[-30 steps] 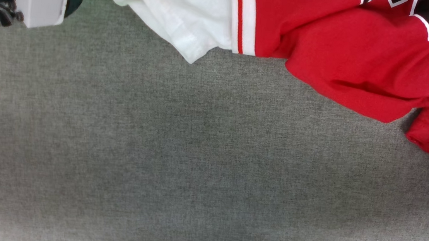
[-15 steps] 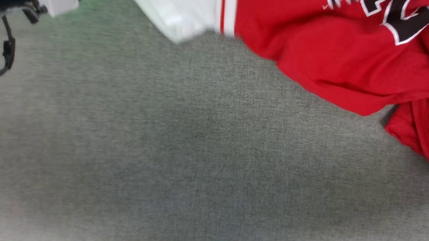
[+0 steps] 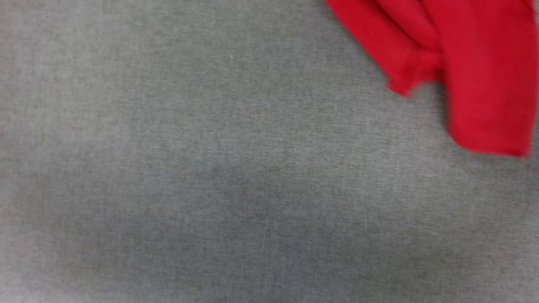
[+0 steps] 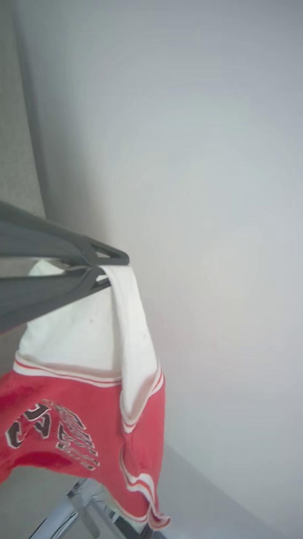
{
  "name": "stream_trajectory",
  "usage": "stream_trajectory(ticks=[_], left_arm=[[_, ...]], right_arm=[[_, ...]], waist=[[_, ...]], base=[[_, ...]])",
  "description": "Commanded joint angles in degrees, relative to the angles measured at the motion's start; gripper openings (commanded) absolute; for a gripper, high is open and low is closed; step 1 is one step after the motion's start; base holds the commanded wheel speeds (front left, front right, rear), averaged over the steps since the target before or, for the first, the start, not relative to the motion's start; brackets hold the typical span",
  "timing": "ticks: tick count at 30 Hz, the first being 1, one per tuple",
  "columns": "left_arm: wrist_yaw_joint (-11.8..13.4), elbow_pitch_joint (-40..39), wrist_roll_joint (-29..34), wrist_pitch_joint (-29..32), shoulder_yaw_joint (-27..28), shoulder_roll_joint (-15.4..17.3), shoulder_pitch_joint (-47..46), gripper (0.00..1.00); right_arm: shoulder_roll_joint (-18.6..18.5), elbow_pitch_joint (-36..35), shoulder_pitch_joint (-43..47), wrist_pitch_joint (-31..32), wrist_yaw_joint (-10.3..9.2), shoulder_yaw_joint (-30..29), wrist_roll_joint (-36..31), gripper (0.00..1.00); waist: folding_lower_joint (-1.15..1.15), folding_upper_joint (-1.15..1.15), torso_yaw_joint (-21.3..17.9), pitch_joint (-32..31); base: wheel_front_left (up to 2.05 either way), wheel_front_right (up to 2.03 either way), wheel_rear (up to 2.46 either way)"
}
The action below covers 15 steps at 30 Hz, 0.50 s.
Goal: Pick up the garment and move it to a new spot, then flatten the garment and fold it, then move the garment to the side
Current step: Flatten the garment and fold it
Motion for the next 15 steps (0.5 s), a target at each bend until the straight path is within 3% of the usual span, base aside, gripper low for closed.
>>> stream_trajectory(ticks=[1,7,15], left_arm=[[0.27,2.34,-0.22,-1.36,0.97,0.13,-1.35,0.0],[0.28,10.78,0.65,-9.11,5.67,-3.34,-10.85,0.0],[0.28,11.0,0.91,-14.02,10.53,-5.26,-16.8,0.0]], right_arm=[[0.47,0.23,-1.53,-1.83,-0.12,-1.86,-1.68,0.0],[7.37,1.79,-11.04,-12.4,-0.17,-11.6,-10.73,0.0],[10.46,7.14,-20.43,-21.68,-0.19,-17.71,-19.81,0.0]], waist=[[0.0,0.0,0.36,0.51],[0.0,0.0,-0.21,2.37],[0.0,0.0,-0.51,2.29]], base=[[0.0,0.0,0.0],[0.0,0.0,0.0],[0.0,0.0,0.0]])
